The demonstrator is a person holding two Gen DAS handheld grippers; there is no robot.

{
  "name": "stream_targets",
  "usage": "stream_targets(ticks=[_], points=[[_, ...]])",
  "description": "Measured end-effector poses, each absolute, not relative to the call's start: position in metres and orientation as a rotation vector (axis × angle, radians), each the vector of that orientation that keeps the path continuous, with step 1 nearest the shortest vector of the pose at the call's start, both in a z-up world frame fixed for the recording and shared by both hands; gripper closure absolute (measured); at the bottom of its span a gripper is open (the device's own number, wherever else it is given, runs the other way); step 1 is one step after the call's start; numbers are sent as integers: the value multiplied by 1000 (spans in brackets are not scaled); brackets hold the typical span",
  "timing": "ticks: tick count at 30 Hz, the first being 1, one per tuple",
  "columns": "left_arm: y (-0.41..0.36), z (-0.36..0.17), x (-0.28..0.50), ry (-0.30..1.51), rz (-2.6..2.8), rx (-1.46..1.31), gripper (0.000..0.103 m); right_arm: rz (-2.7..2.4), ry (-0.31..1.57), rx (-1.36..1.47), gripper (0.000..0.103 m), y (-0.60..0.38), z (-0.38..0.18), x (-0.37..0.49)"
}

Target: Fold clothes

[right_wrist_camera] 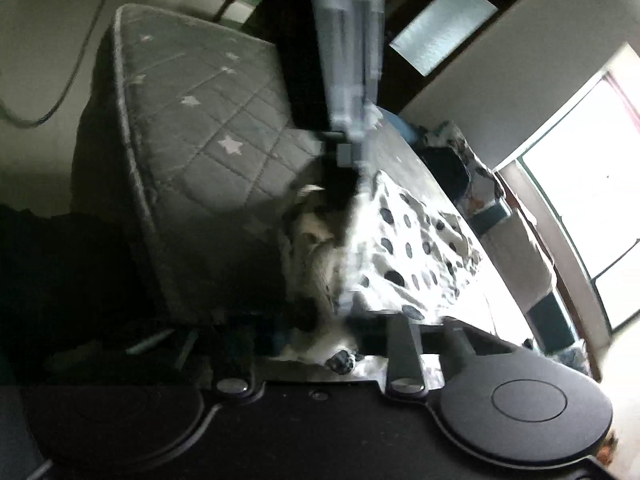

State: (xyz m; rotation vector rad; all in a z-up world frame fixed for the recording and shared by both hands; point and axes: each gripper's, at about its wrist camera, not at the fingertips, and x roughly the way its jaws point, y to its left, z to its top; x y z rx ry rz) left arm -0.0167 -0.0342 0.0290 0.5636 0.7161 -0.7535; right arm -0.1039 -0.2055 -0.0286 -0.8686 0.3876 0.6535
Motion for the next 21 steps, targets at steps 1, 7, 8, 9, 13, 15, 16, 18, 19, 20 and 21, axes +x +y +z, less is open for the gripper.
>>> stream_targets(ticks=[1,7,8,9,13,15,16,18,19,20,21], points=[[-30,29,-20,705,-756,566,72,650,390,-859,85,-207,-27,-102],[-12,25,-45,623,-811,612,48,649,404,-807,85,-217,-13,-88],[-12,22,-49,597,-820,639,45,646,402,-809,85,-218,-11,-87],[-14,19,-52,574,-823,661,44,641,400,-812,85,-218,-9,-85],[-25,7,-55,478,-809,758,44,647,398,-820,85,-218,-2,-82],[-32,0,-50,427,-794,812,44,651,393,-843,85,-216,-1,-83],[-34,-3,-48,412,-799,828,44,654,393,-857,85,-216,0,-83],[-38,-9,-43,383,-806,858,44,658,394,-871,85,-216,1,-87],[-39,-11,-41,370,-809,868,44,661,395,-879,85,-216,1,-88],[-40,-13,-39,360,-813,873,46,665,391,-885,85,-216,2,-88],[-40,-14,-38,359,-823,866,51,667,391,-888,85,-215,3,-88]])
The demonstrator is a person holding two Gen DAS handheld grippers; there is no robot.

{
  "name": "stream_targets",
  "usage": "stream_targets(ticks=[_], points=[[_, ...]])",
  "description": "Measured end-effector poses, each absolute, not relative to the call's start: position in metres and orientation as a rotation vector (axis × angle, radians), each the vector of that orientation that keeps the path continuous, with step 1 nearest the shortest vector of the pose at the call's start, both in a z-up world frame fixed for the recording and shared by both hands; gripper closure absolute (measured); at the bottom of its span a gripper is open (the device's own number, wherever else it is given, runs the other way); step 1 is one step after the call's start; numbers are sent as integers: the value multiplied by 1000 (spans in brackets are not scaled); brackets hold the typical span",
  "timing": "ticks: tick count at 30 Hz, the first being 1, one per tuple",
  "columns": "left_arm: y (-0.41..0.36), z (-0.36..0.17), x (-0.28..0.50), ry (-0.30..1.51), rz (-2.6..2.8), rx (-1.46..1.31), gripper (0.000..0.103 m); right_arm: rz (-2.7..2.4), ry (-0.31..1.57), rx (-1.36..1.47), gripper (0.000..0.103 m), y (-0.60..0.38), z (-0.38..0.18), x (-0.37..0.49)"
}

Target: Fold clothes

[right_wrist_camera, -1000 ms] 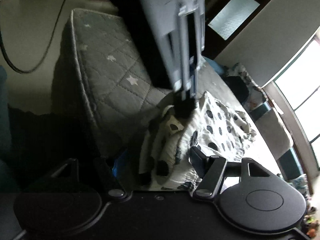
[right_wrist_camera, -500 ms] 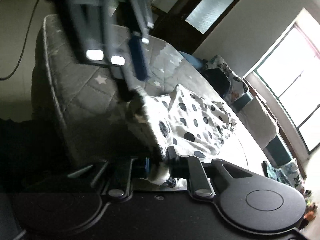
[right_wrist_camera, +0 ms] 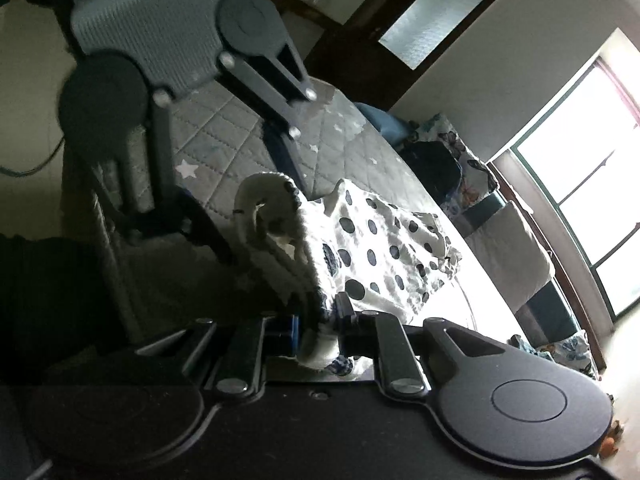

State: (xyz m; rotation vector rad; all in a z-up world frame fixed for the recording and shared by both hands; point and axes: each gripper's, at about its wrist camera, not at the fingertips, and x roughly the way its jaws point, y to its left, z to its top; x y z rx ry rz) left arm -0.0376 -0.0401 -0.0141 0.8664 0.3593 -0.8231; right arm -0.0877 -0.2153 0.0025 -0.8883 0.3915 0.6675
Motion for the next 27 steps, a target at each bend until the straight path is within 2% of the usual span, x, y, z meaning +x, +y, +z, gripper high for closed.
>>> stream_targets(ticks=[1,2,5,18,22,27], points=[[-39,-13,-37,366,-835,851,65,669,393,-891,85,-215,3,-87],[-37,-12,-36,379,-851,832,73,679,402,-893,85,-215,5,-89],[-29,-5,-44,385,-891,787,79,704,416,-892,85,-216,9,-93],[4,47,-117,510,-1081,562,82,876,540,-831,85,-223,81,-168],[10,55,-90,544,-1030,441,82,850,512,-805,85,-221,92,-153],[13,62,-28,550,-938,354,83,805,471,-769,85,-215,93,-93]])
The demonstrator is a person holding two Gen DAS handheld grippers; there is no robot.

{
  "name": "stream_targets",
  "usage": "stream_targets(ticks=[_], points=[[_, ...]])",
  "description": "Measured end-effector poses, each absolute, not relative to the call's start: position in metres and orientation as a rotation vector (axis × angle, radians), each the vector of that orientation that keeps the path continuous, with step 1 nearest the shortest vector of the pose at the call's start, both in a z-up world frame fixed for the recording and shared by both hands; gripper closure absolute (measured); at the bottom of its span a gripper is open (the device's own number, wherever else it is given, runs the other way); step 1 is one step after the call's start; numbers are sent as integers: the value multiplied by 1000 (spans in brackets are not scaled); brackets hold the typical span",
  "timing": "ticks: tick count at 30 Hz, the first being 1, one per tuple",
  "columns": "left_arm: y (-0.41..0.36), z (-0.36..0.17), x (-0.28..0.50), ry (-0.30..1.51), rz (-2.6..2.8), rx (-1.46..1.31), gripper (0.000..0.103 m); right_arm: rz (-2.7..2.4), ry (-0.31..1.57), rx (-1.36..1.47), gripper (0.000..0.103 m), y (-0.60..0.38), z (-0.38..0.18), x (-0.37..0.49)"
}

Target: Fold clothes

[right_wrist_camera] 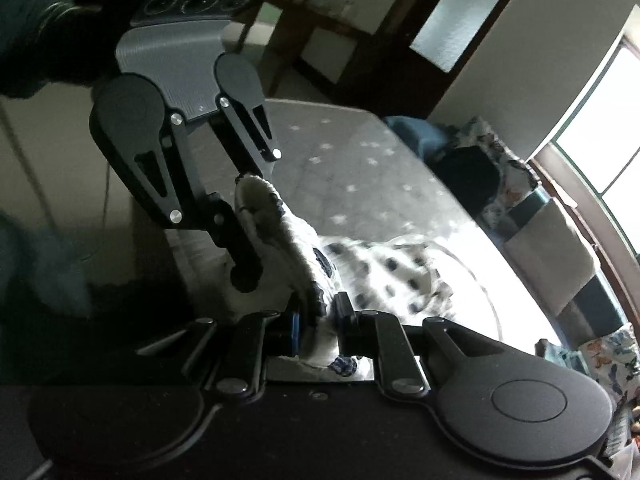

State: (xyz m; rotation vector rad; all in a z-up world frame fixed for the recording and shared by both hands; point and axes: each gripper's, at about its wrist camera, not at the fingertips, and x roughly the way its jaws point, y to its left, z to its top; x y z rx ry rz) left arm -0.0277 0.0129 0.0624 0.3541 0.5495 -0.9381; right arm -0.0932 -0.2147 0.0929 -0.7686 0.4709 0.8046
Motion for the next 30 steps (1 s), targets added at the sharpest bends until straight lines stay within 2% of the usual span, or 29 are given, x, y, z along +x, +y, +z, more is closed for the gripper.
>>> stream_targets(ticks=[12,21,24,28,30], points=[[22,48,159,673,-804,181,83,765,502,-715,85,-199,74,91],[24,9,240,785,-755,133,78,725,629,-620,85,-194,30,176],[23,-4,251,807,-728,136,74,693,672,-548,80,-197,13,193],[30,-6,251,796,-711,137,70,666,699,-461,65,-204,7,204],[34,-5,251,789,-697,134,68,650,699,-417,64,-211,12,208]])
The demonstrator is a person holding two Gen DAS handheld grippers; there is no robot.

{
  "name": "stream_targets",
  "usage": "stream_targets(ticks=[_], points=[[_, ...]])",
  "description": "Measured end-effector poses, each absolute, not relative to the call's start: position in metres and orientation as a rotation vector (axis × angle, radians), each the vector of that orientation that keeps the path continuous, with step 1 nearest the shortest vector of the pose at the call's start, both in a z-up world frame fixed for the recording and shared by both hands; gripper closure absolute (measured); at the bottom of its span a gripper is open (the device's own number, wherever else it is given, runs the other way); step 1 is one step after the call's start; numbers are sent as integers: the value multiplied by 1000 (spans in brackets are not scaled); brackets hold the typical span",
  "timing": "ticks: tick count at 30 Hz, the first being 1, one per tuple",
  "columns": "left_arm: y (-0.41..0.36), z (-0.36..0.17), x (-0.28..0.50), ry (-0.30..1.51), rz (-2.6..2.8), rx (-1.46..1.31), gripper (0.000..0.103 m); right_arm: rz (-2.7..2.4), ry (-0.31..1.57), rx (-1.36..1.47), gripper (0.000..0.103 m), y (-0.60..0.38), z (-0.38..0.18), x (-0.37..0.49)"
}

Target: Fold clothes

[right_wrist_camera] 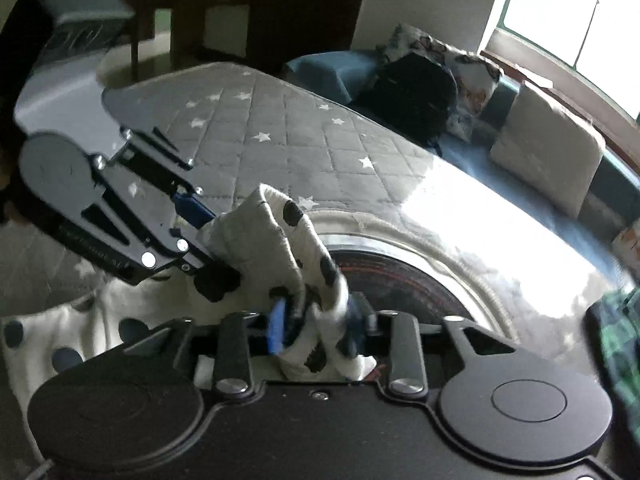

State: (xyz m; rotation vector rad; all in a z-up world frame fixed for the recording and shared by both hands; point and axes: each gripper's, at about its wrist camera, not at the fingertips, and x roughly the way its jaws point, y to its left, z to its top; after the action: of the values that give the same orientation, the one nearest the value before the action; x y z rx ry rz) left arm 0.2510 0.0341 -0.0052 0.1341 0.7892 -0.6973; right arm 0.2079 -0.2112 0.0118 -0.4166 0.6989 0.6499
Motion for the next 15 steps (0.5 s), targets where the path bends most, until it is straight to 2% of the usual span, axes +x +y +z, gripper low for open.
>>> stream_targets(ticks=[4,8,10,15], points=[[40,8,246,741,-659,135,60,589,643,-415,64,-221,33,200],[42,23,232,694,-662,134,59,611,626,-386,66,-222,44,197],[38,27,215,672,-702,153,59,652,637,-369,80,-219,44,195],[18,20,167,668,-827,230,59,709,705,-377,84,-201,28,201]])
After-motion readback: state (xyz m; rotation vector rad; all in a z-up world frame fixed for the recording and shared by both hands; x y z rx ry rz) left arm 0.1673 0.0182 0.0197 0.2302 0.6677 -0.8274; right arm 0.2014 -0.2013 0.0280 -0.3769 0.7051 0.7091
